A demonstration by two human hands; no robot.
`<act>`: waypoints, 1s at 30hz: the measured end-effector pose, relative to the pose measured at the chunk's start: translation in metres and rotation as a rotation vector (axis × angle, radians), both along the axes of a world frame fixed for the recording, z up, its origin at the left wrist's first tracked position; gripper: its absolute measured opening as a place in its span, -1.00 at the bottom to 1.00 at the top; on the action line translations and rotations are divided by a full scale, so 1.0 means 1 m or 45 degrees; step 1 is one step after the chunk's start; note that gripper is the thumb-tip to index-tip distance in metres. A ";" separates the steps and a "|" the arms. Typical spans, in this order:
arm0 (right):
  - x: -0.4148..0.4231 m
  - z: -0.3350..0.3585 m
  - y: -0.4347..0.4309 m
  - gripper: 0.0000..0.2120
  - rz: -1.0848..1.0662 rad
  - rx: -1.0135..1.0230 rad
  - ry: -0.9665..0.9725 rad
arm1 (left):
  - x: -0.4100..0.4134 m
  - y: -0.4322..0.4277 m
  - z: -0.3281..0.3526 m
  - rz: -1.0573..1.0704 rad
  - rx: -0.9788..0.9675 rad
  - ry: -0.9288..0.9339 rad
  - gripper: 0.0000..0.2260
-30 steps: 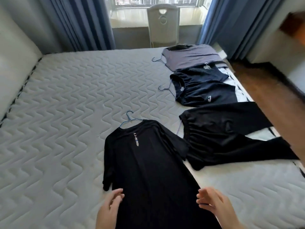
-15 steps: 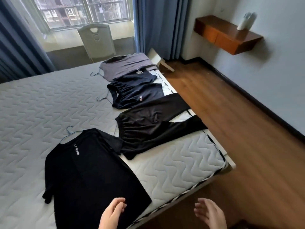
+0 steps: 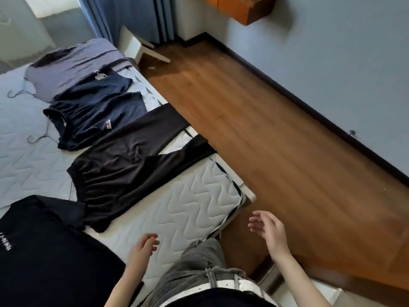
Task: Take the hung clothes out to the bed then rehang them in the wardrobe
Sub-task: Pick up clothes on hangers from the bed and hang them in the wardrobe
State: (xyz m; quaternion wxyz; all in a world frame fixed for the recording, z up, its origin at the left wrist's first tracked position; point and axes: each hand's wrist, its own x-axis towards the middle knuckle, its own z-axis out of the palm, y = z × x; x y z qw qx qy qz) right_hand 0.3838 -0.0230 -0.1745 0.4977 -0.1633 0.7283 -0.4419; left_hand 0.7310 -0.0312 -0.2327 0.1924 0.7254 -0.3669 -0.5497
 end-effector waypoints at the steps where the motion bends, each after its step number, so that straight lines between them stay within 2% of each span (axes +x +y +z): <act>1: -0.018 0.002 -0.005 -0.73 -0.037 0.010 0.021 | -0.021 -0.024 0.000 -0.078 -0.006 0.011 -0.81; 10: -0.187 -0.003 -0.024 -0.75 -0.427 0.104 0.082 | -0.242 -0.220 0.027 -0.551 -0.156 0.124 -0.76; 14: -0.275 -0.030 -0.055 -0.76 -0.410 0.192 0.055 | -0.338 -0.282 0.016 -0.520 -0.195 0.129 -0.81; 19: -0.400 -0.036 -0.158 -0.78 -0.106 0.238 0.103 | -0.429 -0.315 0.019 -0.276 -0.155 0.097 -0.80; 23: -0.469 -0.013 -0.271 -0.78 0.225 0.160 0.134 | -0.458 -0.311 0.041 -0.024 -0.103 0.064 -0.83; 26: -0.482 -0.008 -0.361 -0.76 0.468 0.084 0.142 | -0.457 -0.305 0.051 0.188 -0.075 0.005 -0.84; 30: -0.451 -0.016 -0.467 -0.76 0.768 0.049 0.060 | -0.453 -0.297 0.054 0.502 -0.044 -0.061 -0.83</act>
